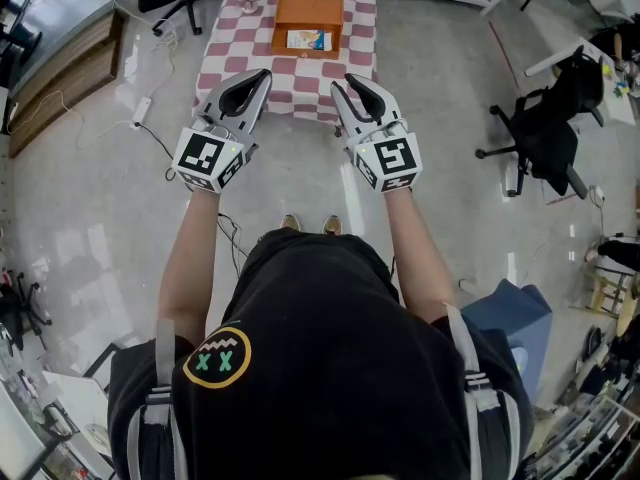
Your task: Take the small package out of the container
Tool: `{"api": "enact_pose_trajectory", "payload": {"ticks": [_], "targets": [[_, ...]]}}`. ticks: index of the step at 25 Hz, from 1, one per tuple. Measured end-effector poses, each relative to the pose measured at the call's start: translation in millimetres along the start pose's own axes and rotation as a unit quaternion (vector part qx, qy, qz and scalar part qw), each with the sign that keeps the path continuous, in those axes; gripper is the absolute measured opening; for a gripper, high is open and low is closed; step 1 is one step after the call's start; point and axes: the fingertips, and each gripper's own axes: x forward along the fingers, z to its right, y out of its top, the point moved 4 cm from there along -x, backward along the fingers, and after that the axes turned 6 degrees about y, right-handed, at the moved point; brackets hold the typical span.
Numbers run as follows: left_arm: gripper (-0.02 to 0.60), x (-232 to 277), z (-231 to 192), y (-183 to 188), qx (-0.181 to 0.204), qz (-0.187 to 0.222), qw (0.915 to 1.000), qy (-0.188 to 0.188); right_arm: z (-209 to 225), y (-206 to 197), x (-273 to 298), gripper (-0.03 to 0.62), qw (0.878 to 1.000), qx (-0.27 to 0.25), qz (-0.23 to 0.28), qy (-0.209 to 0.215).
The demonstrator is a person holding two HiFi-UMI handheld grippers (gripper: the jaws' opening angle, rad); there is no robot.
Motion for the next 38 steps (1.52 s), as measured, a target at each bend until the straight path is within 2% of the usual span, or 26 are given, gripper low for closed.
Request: {"api": "enact_pose_trajectory", "payload": {"ticks": [2,6,21,38], "targets": [[0.017,1,-1,-1,0.000,0.000,1.0000,0.000,-1,-1,1,0.145,1.000,0.000,-0.001,0.006],[0.017,2,-2,-2,0.000,-0.001,1.0000,0.001,-4,-2,3,0.260,1.000,0.004,-0.001,0.021],[0.017,5,-2,-5,-0.002,-0.006,1.0000,0.001,-7,-14,10,0.591,0.998,0.008,-0.027,0.060],[0.017,18,18,-1,0.008,-0.015,0.9998,0.013,13,-18,-7,0.594,0.997,0.005,-0.026,0.070]]}}
